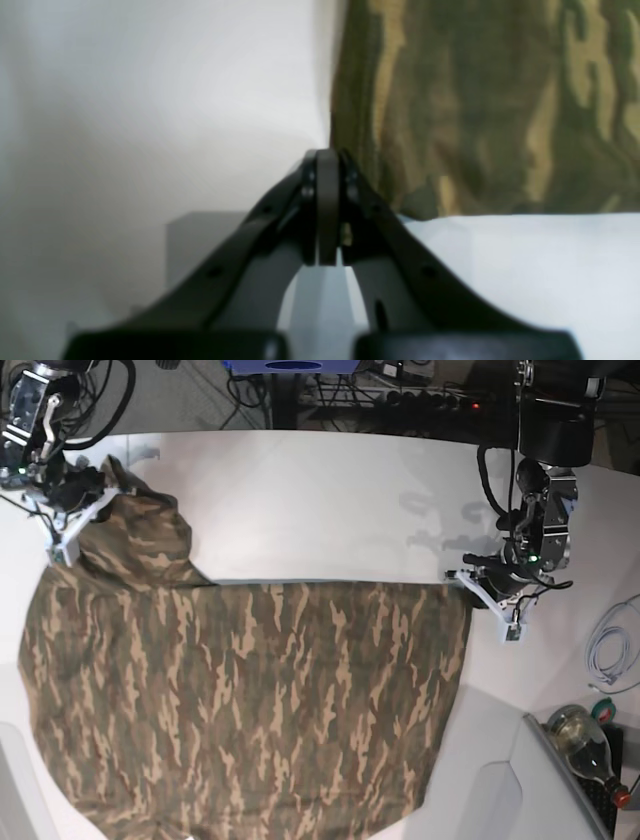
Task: Layout the t-shirt on the table in an organized manner, then fold the t-shirt properly
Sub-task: 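Regrasp the shirt edges with both grippers and tug them outward, then drag the shirt edges with both grippers to smooth the shirt flat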
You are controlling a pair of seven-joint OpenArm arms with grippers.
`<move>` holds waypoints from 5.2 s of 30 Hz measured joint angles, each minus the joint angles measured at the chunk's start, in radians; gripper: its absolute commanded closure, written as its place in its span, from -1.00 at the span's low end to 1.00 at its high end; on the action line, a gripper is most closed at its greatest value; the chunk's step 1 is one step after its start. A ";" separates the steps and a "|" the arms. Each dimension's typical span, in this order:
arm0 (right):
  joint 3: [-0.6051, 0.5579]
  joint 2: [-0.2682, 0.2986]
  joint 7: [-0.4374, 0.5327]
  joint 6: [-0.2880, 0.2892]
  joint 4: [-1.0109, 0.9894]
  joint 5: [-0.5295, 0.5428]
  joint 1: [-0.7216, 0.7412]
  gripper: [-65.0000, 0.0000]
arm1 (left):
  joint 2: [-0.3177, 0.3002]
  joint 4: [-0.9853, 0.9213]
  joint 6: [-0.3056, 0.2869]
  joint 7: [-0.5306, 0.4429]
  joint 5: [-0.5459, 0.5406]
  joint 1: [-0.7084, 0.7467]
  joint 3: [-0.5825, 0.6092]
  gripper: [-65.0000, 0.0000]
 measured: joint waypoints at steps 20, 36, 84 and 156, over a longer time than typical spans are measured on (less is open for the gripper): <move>-0.060 -0.003 0.104 0.022 -0.042 0.054 -0.103 0.98 | -0.046 0.002 -0.004 -0.017 -0.006 0.031 0.000 1.00; 0.024 -0.083 0.049 0.012 0.234 0.013 -0.152 0.95 | 0.130 0.439 -0.001 0.017 -0.008 0.269 -0.346 1.00; 0.443 -0.073 0.155 0.154 -0.213 0.038 0.104 -0.69 | 0.121 -0.058 -0.209 -0.011 -0.285 0.086 -0.359 1.00; 0.229 -0.016 -0.337 0.163 0.079 0.014 0.202 0.98 | 0.166 0.207 0.000 0.277 -0.266 -0.075 -0.253 1.00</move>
